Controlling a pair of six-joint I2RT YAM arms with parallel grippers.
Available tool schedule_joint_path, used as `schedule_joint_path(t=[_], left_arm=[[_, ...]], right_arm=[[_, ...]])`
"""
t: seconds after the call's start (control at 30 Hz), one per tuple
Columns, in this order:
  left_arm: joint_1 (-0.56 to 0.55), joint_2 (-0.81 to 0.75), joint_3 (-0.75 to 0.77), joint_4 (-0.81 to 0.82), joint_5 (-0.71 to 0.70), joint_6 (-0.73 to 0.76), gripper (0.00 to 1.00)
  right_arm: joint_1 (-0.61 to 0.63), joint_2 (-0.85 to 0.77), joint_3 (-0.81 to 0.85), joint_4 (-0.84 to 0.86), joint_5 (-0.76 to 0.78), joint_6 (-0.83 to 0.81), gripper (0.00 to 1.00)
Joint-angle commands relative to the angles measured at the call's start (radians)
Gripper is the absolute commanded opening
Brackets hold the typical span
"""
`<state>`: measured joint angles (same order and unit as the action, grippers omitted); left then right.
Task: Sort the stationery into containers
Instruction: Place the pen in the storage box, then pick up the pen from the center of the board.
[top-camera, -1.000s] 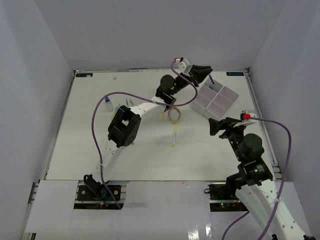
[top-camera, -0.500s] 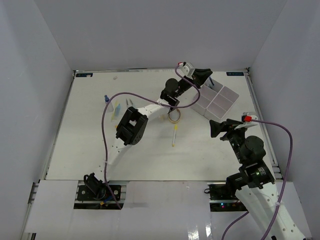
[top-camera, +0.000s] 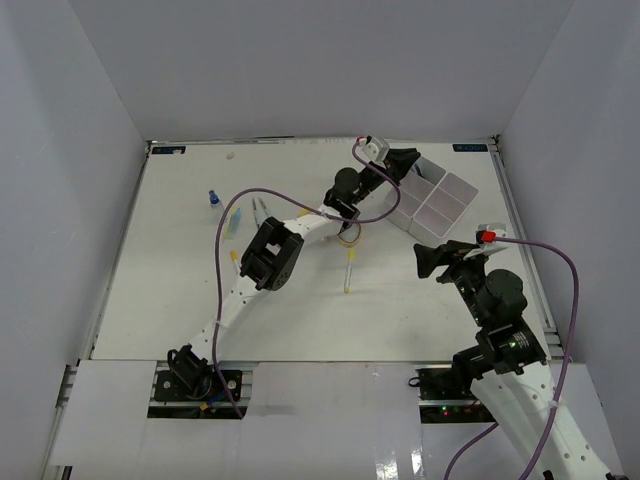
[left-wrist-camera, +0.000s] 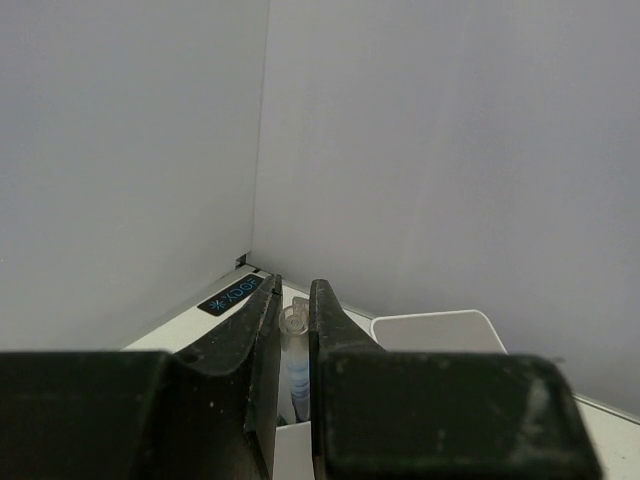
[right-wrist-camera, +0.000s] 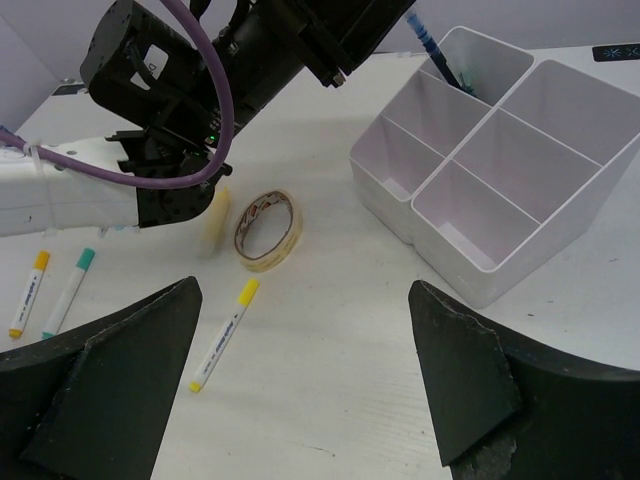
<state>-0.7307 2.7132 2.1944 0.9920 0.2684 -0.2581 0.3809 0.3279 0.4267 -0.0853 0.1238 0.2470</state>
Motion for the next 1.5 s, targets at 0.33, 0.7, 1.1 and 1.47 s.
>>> schedule_joint_path(t=[0.33, 0.7, 1.1, 1.47], left_arm=[[-0.007, -0.079, -0.021, 0.036, 0.0, -0.024, 0.85], [-0.004, -0.507, -0.474, -0.038, -0.04, -0.01, 0.98], [0.002, -1.179, -0.935, -0.826, -0.506, -0.015, 0.98], [0.178, -1.497, -1.241, -1.412, -0.632, -0.305, 0.98]], right_arm=[[-0.002, 0.0, -0.006, 0.021, -0.042, -0.026, 0.9], [-0.004, -0.02, 0.021, 0.004, -0.07, -0.051, 0.91], [-0.002, 0.15, 0.121, -0.051, -0.187, -0.066, 0.91], [-0.002, 0.341, 0.185, -0.134, -0.256, -0.066, 0.93]])
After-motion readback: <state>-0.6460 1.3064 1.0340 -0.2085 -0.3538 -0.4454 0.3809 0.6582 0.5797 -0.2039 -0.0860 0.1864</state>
